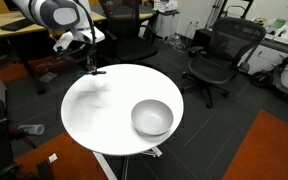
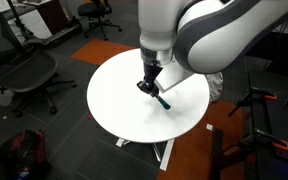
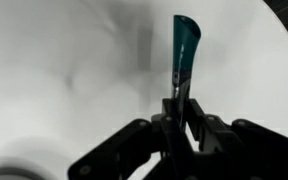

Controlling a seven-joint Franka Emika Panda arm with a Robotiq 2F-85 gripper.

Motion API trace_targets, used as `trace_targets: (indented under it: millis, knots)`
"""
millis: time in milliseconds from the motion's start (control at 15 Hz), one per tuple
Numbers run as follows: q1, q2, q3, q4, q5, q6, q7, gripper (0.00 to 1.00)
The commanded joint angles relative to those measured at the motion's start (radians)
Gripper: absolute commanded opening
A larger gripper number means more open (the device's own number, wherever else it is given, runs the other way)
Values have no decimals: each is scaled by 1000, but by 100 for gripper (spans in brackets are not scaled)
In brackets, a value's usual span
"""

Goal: Put the marker on top of the book

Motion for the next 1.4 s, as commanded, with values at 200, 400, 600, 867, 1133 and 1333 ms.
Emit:
trace_targets:
  millis: [200,400,600,867,1133,1333]
  knots:
    - [-110,-206,11,-117,-4,-121,-159,5]
    - [-163,-260,0,-129,-6,-172,-217,5]
    - [-214,-291,-15,-118,-13,-207,-255,5]
    - [-279,-308,-36,-97,-16,-238,-283,5]
    - [-327,-293,-65,-77,-28,-223,-268,5]
    - [-356,-279,-87,-59,-26,-215,-268,5]
